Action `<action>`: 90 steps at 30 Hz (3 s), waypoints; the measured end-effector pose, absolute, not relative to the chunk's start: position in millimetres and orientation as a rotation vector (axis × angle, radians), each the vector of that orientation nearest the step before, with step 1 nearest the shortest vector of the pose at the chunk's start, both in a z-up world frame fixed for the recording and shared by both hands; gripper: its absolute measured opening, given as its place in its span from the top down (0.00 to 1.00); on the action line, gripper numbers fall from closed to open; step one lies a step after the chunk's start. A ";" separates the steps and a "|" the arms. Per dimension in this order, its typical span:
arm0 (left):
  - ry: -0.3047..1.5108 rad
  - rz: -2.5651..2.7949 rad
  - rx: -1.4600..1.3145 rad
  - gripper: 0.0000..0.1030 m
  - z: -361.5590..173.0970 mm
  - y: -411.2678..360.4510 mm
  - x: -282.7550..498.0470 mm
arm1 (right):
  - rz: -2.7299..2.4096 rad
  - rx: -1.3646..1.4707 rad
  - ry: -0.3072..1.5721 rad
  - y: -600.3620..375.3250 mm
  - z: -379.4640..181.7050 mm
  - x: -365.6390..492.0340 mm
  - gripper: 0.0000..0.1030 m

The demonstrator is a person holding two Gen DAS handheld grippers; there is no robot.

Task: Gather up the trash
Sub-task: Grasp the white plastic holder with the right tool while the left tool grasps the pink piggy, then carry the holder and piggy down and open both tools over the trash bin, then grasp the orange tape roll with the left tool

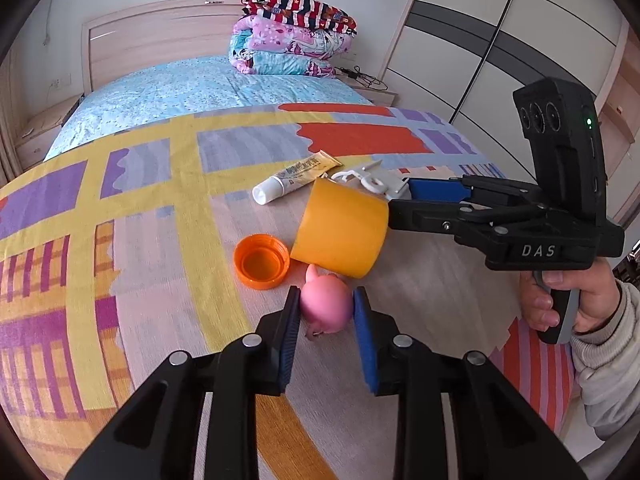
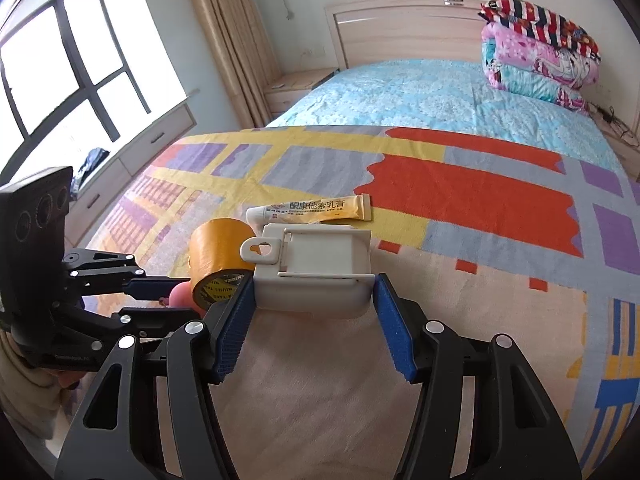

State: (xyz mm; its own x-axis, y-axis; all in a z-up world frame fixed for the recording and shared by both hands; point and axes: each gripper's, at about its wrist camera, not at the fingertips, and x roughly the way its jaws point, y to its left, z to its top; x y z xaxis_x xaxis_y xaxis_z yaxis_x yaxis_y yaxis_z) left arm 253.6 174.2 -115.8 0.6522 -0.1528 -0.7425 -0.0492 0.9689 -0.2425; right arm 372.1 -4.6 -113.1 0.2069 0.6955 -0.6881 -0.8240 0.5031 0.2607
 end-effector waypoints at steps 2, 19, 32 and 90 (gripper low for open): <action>0.859 -0.059 -0.250 0.75 -114.9 173.1 251.4 | 1.065 -0.170 0.855 -6.5 -111.5 371.4 0.43; 0.815 -0.046 -0.233 0.75 -77.3 151.0 201.8 | 1.072 -0.185 0.790 -33.1 -76.0 329.3 0.43; 0.776 -0.058 -0.192 0.75 -41.3 109.5 150.8 | 1.083 -0.168 0.758 -72.3 -54.9 275.9 0.43; 0.764 0.191 -0.147 0.33 -97.7 103.1 -22.2 | 1.199 -0.338 1.001 -180.0 -168.1 72.9 0.28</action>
